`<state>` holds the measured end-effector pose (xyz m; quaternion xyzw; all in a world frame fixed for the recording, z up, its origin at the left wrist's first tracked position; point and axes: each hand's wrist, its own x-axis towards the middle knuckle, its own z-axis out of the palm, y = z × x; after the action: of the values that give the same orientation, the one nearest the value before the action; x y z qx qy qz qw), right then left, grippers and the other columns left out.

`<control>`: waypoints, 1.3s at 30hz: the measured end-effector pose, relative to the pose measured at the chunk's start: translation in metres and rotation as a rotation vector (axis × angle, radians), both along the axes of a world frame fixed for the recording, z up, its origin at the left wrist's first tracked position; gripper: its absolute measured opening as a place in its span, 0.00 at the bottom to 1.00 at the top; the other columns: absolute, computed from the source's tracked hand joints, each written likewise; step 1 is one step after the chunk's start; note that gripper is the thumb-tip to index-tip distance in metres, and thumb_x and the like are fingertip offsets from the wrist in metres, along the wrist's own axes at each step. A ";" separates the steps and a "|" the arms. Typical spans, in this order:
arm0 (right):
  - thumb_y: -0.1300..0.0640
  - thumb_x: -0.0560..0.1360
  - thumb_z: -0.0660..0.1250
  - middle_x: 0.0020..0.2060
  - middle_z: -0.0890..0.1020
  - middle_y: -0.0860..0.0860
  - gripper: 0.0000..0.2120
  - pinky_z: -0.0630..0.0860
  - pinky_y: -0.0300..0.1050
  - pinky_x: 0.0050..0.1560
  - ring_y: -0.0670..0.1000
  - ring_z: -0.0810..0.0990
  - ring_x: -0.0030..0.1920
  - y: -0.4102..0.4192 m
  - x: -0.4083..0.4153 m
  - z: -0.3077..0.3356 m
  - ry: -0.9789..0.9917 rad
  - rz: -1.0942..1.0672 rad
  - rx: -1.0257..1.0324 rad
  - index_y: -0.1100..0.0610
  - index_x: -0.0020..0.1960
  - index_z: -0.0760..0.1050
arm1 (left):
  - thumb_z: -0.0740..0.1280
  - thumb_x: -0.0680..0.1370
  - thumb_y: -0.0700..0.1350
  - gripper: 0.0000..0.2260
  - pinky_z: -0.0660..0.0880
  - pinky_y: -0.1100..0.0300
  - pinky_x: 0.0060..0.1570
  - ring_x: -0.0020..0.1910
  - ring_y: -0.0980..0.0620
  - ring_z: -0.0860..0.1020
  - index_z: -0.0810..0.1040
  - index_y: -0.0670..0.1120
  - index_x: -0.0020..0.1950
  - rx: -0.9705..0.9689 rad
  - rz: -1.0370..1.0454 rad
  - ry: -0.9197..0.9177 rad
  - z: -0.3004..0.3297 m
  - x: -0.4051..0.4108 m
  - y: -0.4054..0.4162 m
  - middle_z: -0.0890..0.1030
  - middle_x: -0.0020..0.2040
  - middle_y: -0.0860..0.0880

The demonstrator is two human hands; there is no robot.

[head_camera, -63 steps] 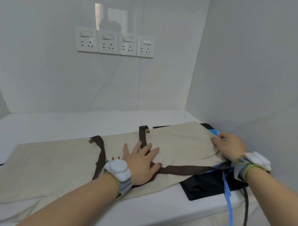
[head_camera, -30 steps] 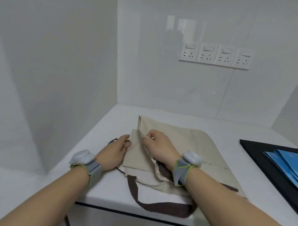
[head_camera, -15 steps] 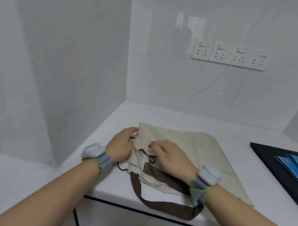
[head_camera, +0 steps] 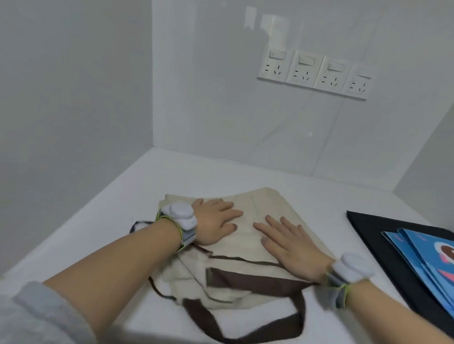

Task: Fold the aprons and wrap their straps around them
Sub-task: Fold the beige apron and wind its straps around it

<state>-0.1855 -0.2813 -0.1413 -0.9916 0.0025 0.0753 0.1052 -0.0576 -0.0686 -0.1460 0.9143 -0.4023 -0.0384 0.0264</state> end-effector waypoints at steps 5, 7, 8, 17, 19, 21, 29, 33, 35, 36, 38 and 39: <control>0.65 0.78 0.58 0.74 0.63 0.37 0.22 0.49 0.50 0.78 0.38 0.55 0.76 -0.044 0.069 0.026 0.148 0.195 0.326 0.39 0.61 0.71 | 0.46 0.81 0.60 0.21 0.61 0.50 0.63 0.66 0.49 0.62 0.56 0.64 0.74 -0.020 0.013 -0.202 -0.001 -0.024 0.028 0.63 0.72 0.56; 0.70 0.72 0.58 0.72 0.68 0.39 0.25 0.56 0.50 0.77 0.38 0.62 0.73 -0.035 0.102 0.031 0.122 0.256 0.306 0.43 0.57 0.72 | 0.46 0.81 0.62 0.21 0.62 0.49 0.60 0.62 0.48 0.64 0.58 0.63 0.73 -0.005 0.029 -0.217 0.003 -0.036 0.038 0.66 0.69 0.55; 0.73 0.70 0.58 0.71 0.70 0.40 0.26 0.57 0.48 0.76 0.39 0.64 0.73 -0.026 0.114 0.032 0.111 0.278 0.291 0.44 0.56 0.72 | 0.47 0.80 0.62 0.21 0.63 0.49 0.60 0.60 0.48 0.64 0.60 0.62 0.73 0.009 0.043 -0.222 0.005 -0.041 0.042 0.68 0.66 0.54; 0.75 0.70 0.55 0.66 0.76 0.49 0.27 0.63 0.43 0.72 0.45 0.71 0.67 0.040 0.124 0.025 -0.035 0.425 0.294 0.54 0.62 0.75 | 0.57 0.78 0.44 0.10 0.70 0.51 0.54 0.54 0.44 0.73 0.75 0.46 0.55 -0.182 0.136 -0.183 0.020 -0.038 0.017 0.75 0.57 0.48; 0.68 0.76 0.59 0.72 0.70 0.50 0.24 0.57 0.40 0.72 0.49 0.63 0.74 0.034 0.112 0.026 -0.090 0.371 0.226 0.53 0.69 0.71 | 0.58 0.79 0.47 0.12 0.70 0.51 0.58 0.59 0.43 0.73 0.74 0.46 0.60 -0.239 0.108 -0.144 0.009 -0.029 0.006 0.73 0.63 0.47; 0.58 0.80 0.59 0.75 0.65 0.52 0.20 0.55 0.46 0.75 0.53 0.55 0.78 0.017 0.103 0.027 -0.100 0.245 0.095 0.53 0.72 0.67 | 0.57 0.81 0.52 0.18 0.63 0.49 0.68 0.70 0.44 0.67 0.69 0.49 0.68 -0.186 0.159 -0.088 0.000 -0.018 -0.003 0.67 0.71 0.48; 0.39 0.82 0.47 0.78 0.55 0.55 0.30 0.52 0.55 0.75 0.53 0.52 0.77 -0.012 0.076 -0.001 -0.073 0.033 -0.096 0.58 0.75 0.56 | 0.44 0.80 0.64 0.27 0.40 0.47 0.76 0.79 0.48 0.43 0.48 0.60 0.79 -0.064 0.367 -0.043 -0.021 0.004 -0.006 0.47 0.80 0.54; 0.46 0.83 0.51 0.74 0.63 0.57 0.25 0.52 0.52 0.72 0.55 0.56 0.75 -0.007 0.068 0.017 -0.125 0.037 0.062 0.61 0.73 0.62 | 0.44 0.80 0.65 0.27 0.41 0.47 0.76 0.79 0.48 0.43 0.49 0.60 0.79 -0.067 0.384 -0.054 -0.020 0.011 -0.001 0.48 0.80 0.55; 0.49 0.83 0.55 0.73 0.67 0.53 0.20 0.52 0.52 0.74 0.53 0.56 0.76 -0.012 0.053 0.022 -0.247 0.061 0.168 0.58 0.71 0.67 | 0.44 0.79 0.65 0.28 0.41 0.47 0.76 0.79 0.49 0.44 0.48 0.61 0.79 -0.055 0.399 -0.044 -0.019 0.017 0.005 0.48 0.80 0.55; 0.51 0.82 0.57 0.73 0.68 0.50 0.18 0.53 0.52 0.76 0.51 0.56 0.76 -0.016 0.042 0.024 -0.321 0.066 0.222 0.56 0.70 0.69 | 0.44 0.79 0.65 0.27 0.41 0.47 0.76 0.79 0.49 0.44 0.48 0.61 0.79 -0.043 0.416 -0.037 -0.018 0.020 0.009 0.48 0.80 0.55; 0.56 0.80 0.62 0.69 0.72 0.44 0.13 0.58 0.47 0.74 0.48 0.60 0.75 -0.023 0.017 0.026 -0.443 0.092 0.299 0.51 0.64 0.75 | 0.43 0.80 0.65 0.27 0.42 0.45 0.76 0.79 0.49 0.45 0.47 0.61 0.79 -0.014 0.458 -0.015 -0.013 0.027 0.020 0.48 0.80 0.55; 0.58 0.79 0.63 0.66 0.74 0.42 0.12 0.60 0.45 0.73 0.47 0.63 0.72 -0.025 0.003 0.026 -0.486 0.117 0.296 0.50 0.60 0.78 | 0.44 0.80 0.64 0.27 0.42 0.44 0.75 0.79 0.49 0.45 0.48 0.60 0.79 0.004 0.470 -0.010 -0.010 0.028 0.024 0.48 0.80 0.55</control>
<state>-0.1823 -0.3066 -0.1152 -0.9529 -0.0911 -0.1589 0.2417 -0.0296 -0.0449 -0.1557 0.9831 -0.1783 -0.0275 0.0305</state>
